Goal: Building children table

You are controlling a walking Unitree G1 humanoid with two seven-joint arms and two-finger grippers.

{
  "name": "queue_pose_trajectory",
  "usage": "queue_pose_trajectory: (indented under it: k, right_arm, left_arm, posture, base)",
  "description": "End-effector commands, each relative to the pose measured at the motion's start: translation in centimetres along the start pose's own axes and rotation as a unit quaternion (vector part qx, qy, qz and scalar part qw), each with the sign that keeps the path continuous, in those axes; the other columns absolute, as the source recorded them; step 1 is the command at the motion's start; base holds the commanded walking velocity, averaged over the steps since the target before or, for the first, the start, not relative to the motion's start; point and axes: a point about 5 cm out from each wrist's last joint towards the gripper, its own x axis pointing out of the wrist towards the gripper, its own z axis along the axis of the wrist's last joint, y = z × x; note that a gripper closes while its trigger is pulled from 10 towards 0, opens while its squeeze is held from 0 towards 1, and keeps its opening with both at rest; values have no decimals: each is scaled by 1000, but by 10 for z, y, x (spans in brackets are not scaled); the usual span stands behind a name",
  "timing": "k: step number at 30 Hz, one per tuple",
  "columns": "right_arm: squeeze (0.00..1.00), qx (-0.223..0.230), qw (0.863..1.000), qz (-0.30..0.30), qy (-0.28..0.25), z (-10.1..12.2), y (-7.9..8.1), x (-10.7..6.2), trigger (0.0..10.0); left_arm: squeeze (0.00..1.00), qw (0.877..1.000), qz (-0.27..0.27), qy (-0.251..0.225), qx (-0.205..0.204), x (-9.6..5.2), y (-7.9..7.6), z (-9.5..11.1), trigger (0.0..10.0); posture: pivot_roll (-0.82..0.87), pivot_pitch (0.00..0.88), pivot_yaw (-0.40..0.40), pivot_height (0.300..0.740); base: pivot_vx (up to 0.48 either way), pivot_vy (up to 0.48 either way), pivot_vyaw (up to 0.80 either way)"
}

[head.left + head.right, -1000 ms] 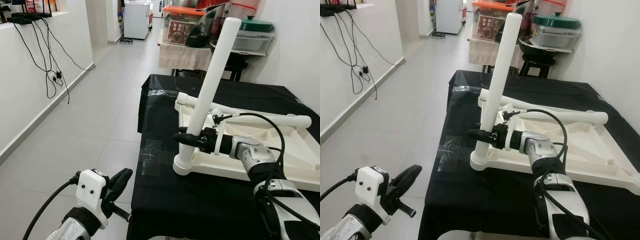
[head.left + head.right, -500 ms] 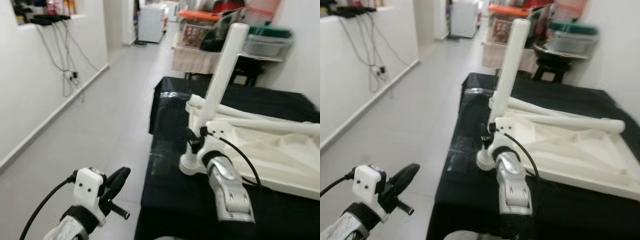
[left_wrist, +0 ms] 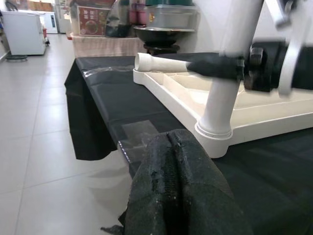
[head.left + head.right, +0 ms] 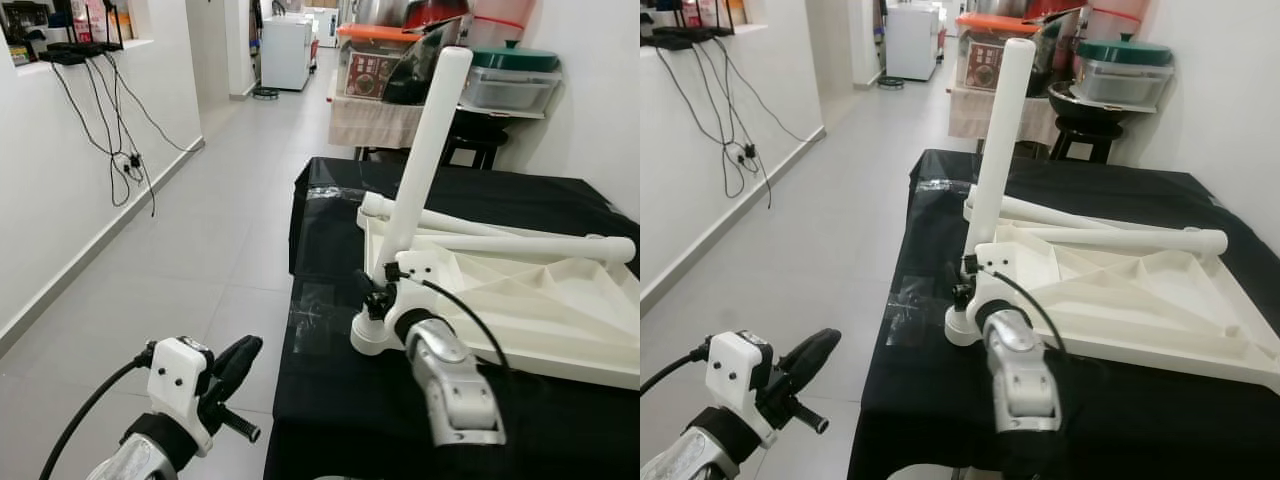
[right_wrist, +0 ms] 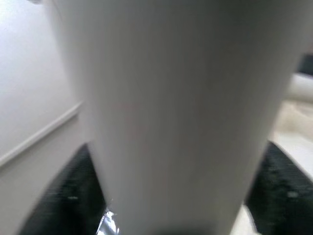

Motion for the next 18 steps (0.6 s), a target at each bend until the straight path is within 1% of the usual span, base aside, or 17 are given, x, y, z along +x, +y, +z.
queue_pose_trajectory:
  k: [1,2,3,4,5,6,7,8,10,13,14,15,16,17,18]
  right_arm:
    - [1000,11,998,55,-7,1,-1,3,10000]
    - [110,2,992,128,8,0,-4,6,10000]
    - [110,2,992,128,8,0,-4,6,10000]
    - [0,31,985,165,33,-2,-15,11,10000]
    - [0,58,979,188,46,-2,-22,14,10000]
    - [0,87,971,219,48,1,-26,17,10000]
    - [0,87,971,219,48,1,-26,17,10000]
    - [0,107,965,231,55,4,-29,19,10000]
    - [0,89,959,262,68,7,-32,21,10000]
    - [0,82,957,269,72,8,-32,21,10000]
    - [0,85,959,260,79,10,-37,25,10000]
    - [0,85,959,260,79,10,-37,25,10000]
    - [0,94,958,257,86,12,-41,28,9059]
    - [0,94,958,257,86,12,-41,28,9059]
    - [0,93,956,263,92,13,-42,29,1333]
  left_arm:
    - [0,1000,-1,5,-2,2,-1,-2,10000]
    - [0,1000,-2,5,-3,2,-1,-2,10000]
    - [0,1000,-2,5,-3,2,-1,-2,10000]
    - [0,1000,-2,5,-3,2,-1,-2,10000]
    - [0,1000,-2,5,-3,3,-1,-2,10000]
    - [0,1000,-2,5,-3,3,-1,-2,10000]
    - [0,1000,-2,5,-3,3,-1,-2,10000]
    - [0,1000,-2,5,-3,3,-1,-2,10000]
    - [0,1000,-2,5,-3,3,-2,-2,10000]
    - [0,1000,-2,5,-3,3,-2,-2,10000]
    - [0,1000,-2,6,-4,2,-2,-2,10000]
    - [0,1000,-2,6,-4,2,-2,-2,10000]
    - [0,1000,-2,6,-4,2,-2,-2,10000]
    - [0,1000,-2,6,-4,2,-2,-2,10000]
    - [0,1000,-2,7,-5,1,-2,-2,10000]
  posture:
    - [28,0,-88,740]
    - [24,0,-88,740]
    - [24,0,-88,740]
    - [24,0,-88,740]
    - [24,0,-88,740]
    - [33,0,-90,740]
    - [33,0,-90,740]
    - [37,0,-92,740]
    - [37,0,-92,740]
    - [37,0,-92,740]
    - [47,0,-91,740]
    - [47,0,-91,740]
    - [48,0,-90,740]
    - [48,0,-90,740]
    - [49,0,-90,740]
  base:
    - [0,0,0]
    - [0,0,0]
    - [0,0,0]
    - [0,0,0]
    - [0,0,0]
    - [0,0,0]
    - [0,0,0]
    - [0,0,0]
    - [0,0,0]
    - [0,0,0]
    - [0,0,0]
    - [0,0,0]
    - [0,0,0]
    - [0,0,0]
    - [0,0,0]
